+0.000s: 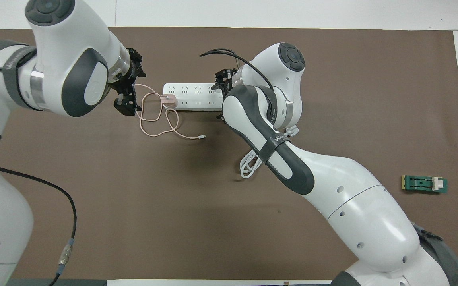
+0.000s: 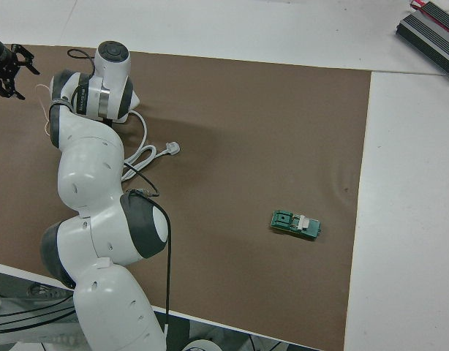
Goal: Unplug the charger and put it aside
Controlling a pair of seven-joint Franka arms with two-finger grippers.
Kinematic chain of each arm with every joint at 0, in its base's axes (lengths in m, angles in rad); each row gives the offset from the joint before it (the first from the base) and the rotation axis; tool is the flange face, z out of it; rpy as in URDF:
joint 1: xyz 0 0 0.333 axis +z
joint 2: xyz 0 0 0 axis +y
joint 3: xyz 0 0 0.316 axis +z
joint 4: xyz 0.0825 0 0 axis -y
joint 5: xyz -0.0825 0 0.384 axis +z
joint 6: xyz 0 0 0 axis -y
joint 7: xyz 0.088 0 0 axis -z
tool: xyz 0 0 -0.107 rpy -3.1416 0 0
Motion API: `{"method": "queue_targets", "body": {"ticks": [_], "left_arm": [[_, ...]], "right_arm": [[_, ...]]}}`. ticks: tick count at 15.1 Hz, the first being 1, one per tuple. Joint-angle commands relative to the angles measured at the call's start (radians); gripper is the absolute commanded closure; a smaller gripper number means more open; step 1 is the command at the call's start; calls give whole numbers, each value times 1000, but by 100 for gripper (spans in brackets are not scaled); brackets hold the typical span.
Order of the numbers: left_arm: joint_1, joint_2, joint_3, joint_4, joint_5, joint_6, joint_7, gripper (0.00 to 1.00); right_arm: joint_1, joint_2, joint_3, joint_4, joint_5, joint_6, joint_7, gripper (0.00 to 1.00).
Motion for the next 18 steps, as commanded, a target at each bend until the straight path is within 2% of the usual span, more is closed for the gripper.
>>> {"method": "queue_targets", "body": {"ticks": [1, 6, 8, 13, 18], "left_arm": [[-35, -26, 16, -138, 6, 129, -81, 0], [-58, -20, 16, -171, 6, 175, -86, 0], [-75, -20, 16, -214, 6, 207, -89, 0], [-90, 5, 16, -223, 9, 263, -120, 0], [-89, 5, 17, -243, 15, 325, -126, 0]], "right_arm": [[-5, 50, -5, 80, 20, -10, 16, 0], [-7, 79, -8, 92, 15, 5, 11, 0], [-8, 93, -8, 94, 14, 8, 4, 0], [-10, 119, -18, 155, 5, -10, 2, 0], [-8, 133, -34, 173, 5, 4, -13, 0]]}}
